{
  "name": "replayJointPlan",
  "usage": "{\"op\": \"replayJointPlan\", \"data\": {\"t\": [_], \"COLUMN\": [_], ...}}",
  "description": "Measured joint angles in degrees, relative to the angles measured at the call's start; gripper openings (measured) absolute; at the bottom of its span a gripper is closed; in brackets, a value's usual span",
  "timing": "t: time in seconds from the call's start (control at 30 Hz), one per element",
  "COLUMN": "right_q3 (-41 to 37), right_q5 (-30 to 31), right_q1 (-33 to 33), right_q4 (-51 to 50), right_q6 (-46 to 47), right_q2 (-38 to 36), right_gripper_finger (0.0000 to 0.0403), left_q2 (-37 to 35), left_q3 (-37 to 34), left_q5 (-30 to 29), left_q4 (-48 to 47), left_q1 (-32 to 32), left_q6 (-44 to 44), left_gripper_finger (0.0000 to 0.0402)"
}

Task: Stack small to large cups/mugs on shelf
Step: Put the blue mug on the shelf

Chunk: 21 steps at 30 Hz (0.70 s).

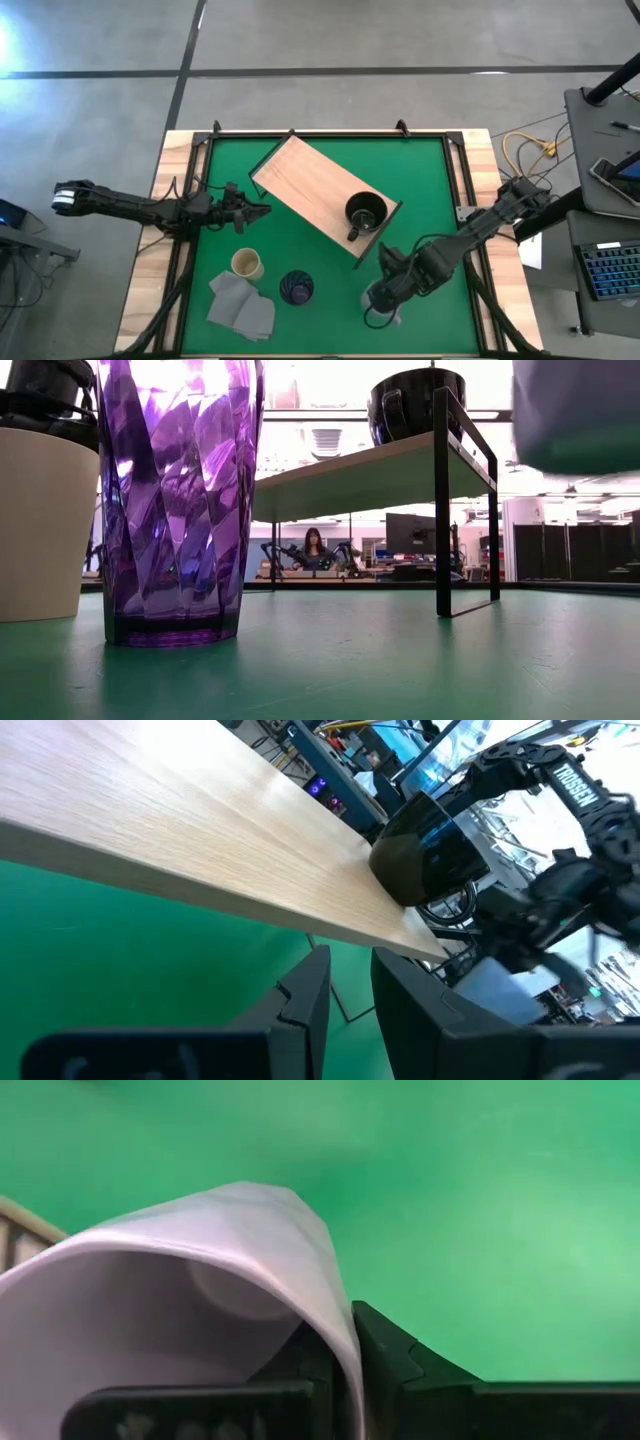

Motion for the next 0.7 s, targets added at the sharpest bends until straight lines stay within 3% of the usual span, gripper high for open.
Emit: {"op": "replayJointPlan", "data": {"t": [0.4, 0.7], "right_q3": [20.35, 41.23], "right_q5": [2.08, 6.00], "right_q1": [-7.27, -15.05], "right_q4": [-10.11, -19.74], "right_q6": [-13.60, -27.57], "right_q2": [5.20, 14.30], "right_gripper_finger": [0.0014, 0.0014], "left_q2": [0.35, 0.37], "left_q3": [-0.04, -0.11], "left_q5": [-0.06, -0.11], "left_q4": [-0.11, -0.02], "left_q1": [0.01, 0.02], "left_q6": [0.04, 0.04], "left_gripper_finger": [0.0063, 0.0063]}}
